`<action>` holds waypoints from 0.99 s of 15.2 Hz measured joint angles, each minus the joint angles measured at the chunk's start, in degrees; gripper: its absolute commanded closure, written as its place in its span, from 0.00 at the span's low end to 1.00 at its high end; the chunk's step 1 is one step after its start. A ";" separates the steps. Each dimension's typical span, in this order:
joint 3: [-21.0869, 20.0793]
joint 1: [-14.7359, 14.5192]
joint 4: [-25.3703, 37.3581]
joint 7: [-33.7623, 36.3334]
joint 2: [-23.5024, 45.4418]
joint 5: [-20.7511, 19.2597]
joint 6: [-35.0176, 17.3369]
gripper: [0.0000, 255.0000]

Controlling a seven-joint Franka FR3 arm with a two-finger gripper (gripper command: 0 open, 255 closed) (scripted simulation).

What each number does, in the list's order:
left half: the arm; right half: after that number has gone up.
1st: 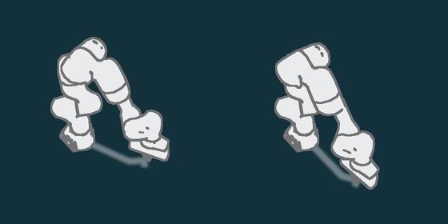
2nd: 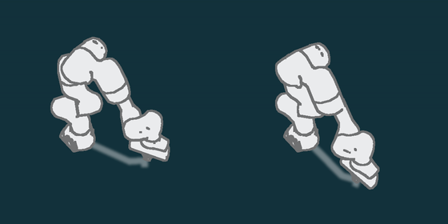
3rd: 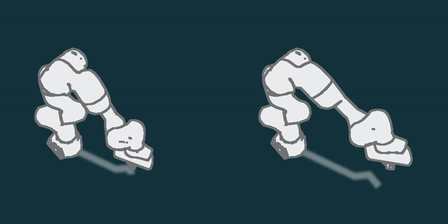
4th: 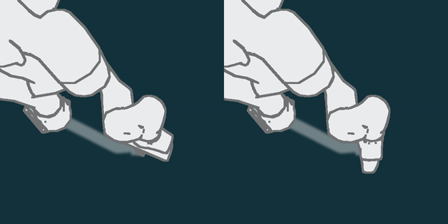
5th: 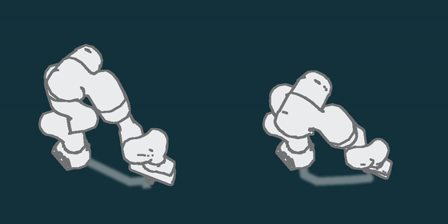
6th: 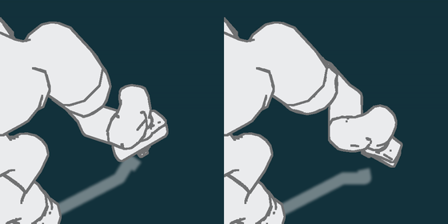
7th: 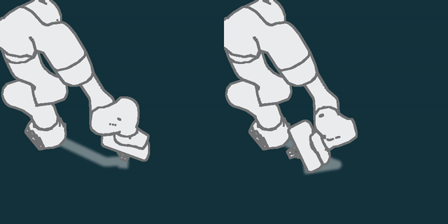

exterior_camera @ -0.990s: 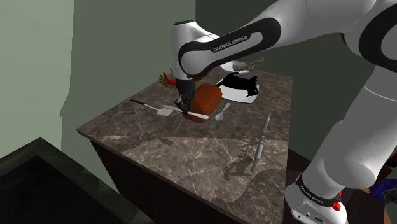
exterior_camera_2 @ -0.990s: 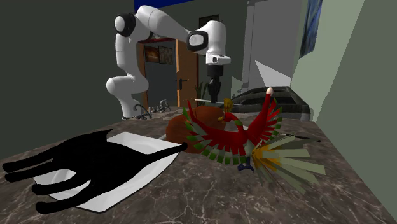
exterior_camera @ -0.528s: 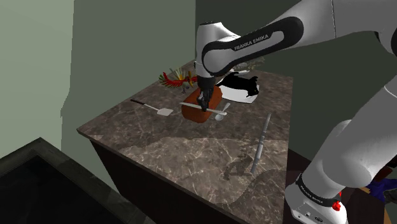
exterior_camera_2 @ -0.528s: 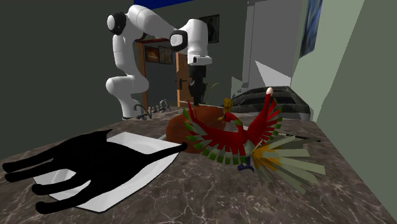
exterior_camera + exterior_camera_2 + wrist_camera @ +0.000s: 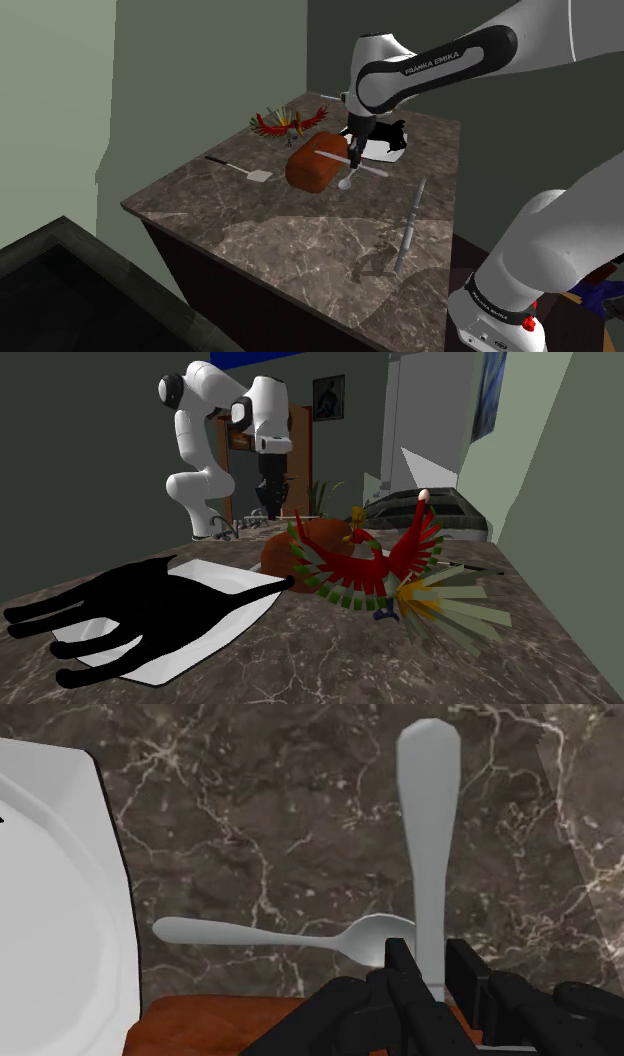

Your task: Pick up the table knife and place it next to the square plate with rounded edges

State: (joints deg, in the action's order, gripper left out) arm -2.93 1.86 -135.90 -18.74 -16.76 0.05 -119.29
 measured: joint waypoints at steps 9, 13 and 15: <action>8.77 5.78 -6.05 -12.23 -6.61 -3.53 0.32 1.00; 11.42 7.54 -7.53 -15.74 -7.58 -4.85 -0.29 1.00; 11.69 7.67 -8.69 -15.98 -7.08 -4.99 -1.93 1.00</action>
State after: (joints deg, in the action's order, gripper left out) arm 8.76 9.53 -144.59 -34.72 -23.84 -4.94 -121.22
